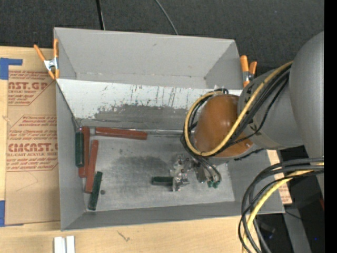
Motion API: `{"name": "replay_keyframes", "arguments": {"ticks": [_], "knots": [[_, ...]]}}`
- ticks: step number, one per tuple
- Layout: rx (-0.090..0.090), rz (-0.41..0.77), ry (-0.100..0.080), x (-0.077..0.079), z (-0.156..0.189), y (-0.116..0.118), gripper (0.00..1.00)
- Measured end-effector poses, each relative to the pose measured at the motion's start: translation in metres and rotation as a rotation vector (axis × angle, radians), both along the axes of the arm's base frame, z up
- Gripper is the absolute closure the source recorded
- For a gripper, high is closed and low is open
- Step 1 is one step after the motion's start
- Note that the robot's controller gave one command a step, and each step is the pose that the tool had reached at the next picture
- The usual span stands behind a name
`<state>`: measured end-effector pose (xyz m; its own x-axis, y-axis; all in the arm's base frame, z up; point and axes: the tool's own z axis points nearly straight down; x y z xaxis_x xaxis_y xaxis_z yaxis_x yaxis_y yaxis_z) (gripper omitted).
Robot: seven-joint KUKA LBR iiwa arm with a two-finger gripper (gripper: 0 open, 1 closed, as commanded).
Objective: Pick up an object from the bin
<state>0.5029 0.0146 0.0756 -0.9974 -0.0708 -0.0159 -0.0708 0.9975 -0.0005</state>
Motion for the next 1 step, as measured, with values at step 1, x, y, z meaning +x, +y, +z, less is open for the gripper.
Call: {"name": "replay_keyframes", "arguments": {"ticks": [1], "knots": [[0.0, -0.056, 0.014, -0.0037, 0.1395, -0.0111, 1.0]]}}
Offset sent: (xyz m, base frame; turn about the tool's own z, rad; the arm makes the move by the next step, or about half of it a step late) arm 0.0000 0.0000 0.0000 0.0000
